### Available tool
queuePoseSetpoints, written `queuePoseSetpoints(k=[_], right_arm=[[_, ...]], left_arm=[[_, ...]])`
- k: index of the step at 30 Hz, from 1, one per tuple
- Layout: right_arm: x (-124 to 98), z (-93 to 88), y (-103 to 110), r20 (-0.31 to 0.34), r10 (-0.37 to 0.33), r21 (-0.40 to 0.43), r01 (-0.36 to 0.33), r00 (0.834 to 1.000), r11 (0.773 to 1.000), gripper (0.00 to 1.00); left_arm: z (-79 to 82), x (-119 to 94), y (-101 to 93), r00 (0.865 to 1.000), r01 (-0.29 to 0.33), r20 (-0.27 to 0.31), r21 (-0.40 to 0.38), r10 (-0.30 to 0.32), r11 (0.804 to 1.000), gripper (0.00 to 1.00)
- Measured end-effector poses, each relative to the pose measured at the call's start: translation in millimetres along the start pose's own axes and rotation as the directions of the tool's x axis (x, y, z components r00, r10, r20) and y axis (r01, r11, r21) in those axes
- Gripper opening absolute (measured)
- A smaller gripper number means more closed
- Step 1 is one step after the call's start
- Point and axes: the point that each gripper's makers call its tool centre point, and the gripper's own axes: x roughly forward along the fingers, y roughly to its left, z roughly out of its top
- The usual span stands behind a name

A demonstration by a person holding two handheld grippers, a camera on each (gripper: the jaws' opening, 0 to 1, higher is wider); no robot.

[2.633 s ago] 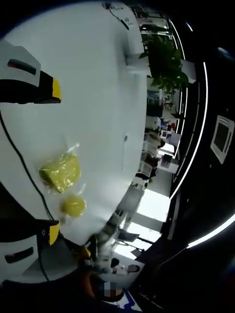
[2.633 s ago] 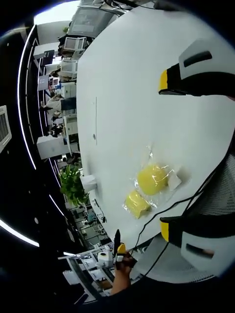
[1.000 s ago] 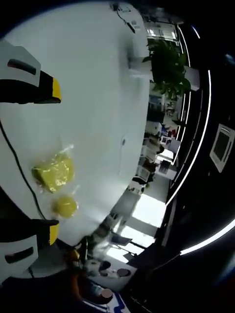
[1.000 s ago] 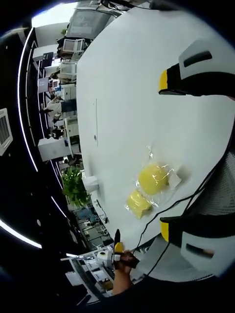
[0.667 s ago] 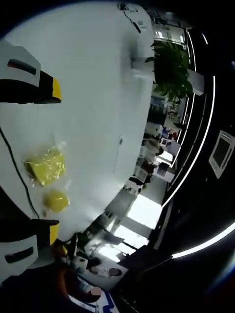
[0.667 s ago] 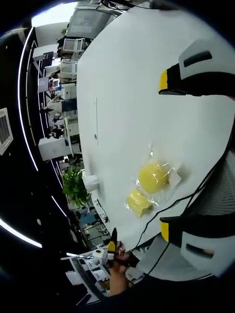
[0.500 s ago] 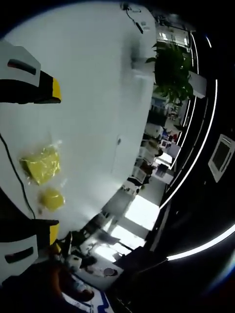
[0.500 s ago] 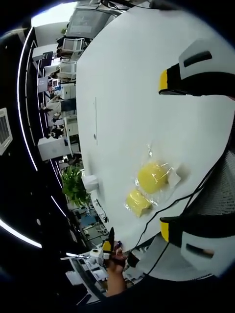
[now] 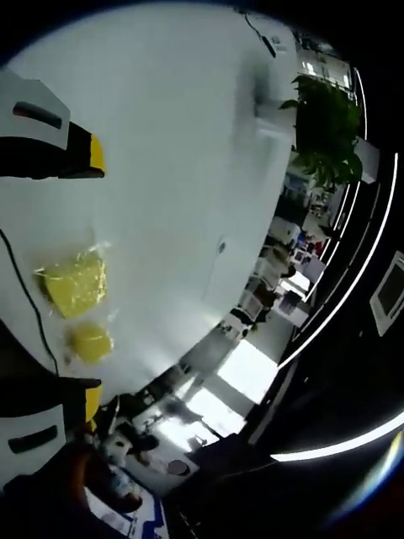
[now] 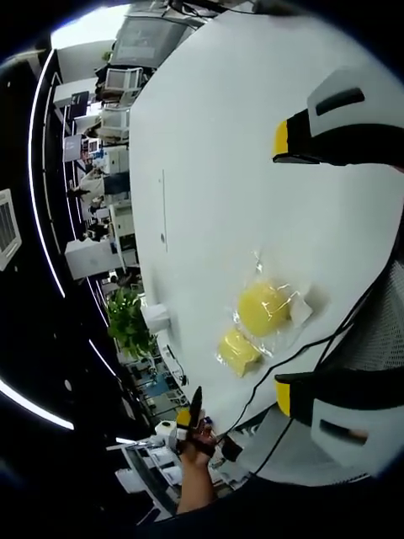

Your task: Compare the silicone blocks by pressing each to a similar depth, holding the contact briefly, and releasing to observe deformation and rebound differences across the visible hardness samples.

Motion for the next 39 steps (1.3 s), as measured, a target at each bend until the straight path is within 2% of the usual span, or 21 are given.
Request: queuePoseSetpoints(k=[4, 5, 7, 14, 21, 28, 31, 35, 37, 39], right_arm=[[0.7, -1.1, -0.1, -0.001, 0.002, -0.001, -0.002, 1.0, 1.0, 0.96], [1.8, -1.8, -1.0, -0.002, 0.002, -0.002, -0.002, 1.0, 1.0, 0.96], [3.9, -3.0, -2.4, -0.006, 0.001, 0.001, -0.001, 1.0, 1.0, 0.96], [7.8, 2.6, 2.2, -0.002, 0.012, -0.013, -0.012, 1.0, 1.0, 0.96], [7.8, -3.2, -2.3, -0.011, 0.016, -0.011, -0.016, 1.0, 1.0, 0.96], [3.9, -5.8, -3.8, -0.007, 0.002, -0.005, -0.002, 1.0, 1.0, 0.96], [3.4, -7.6, -0.3, -0.017, 0.006, -0.02, -0.006, 1.0, 1.0, 0.96], [3.6, -9.7, 3.6, -0.032, 0.018, -0.031, -0.019, 0.999, 0.999, 0.96], [4.0, -8.3, 4.5, -0.031, 0.021, -0.034, -0.022, 0.999, 0.999, 0.96], [4.5, -7.5, 4.3, -0.03, 0.021, -0.032, -0.022, 0.999, 0.999, 0.96]], left_arm=[[-8.4, 8.2, 7.3, 0.999, 0.004, -0.045, -0.04, -0.006, 0.999, 1.0], [-12.1, 10.5, 8.0, 0.998, 0.01, -0.062, -0.074, -0.015, 0.997, 1.0], [-13.3, 14.5, 10.0, 0.998, 0.017, -0.064, -0.102, -0.024, 0.995, 1.0], [-13.4, 22.4, 13.1, 0.996, 0.013, -0.087, -0.097, -0.021, 0.995, 0.99], [-11.0, 28.4, 18.5, 0.996, 0.015, -0.091, -0.109, -0.025, 0.994, 0.99], [-20.9, 37.3, 21.7, 0.99, 0.033, -0.132, -0.125, -0.05, 0.992, 0.99], [-24.1, 41.3, 23.4, 0.989, 0.036, -0.139, -0.158, -0.059, 0.987, 0.99], [-26.2, 48.5, 26.9, 0.984, 0.056, -0.155, -0.17, -0.083, 0.984, 0.94], [-28.4, 51.2, 23.8, 0.981, 0.07, -0.164, -0.178, -0.099, 0.982, 0.89], [-33.3, 55.0, 28.4, 0.976, 0.072, -0.186, -0.213, -0.113, 0.974, 0.81]])
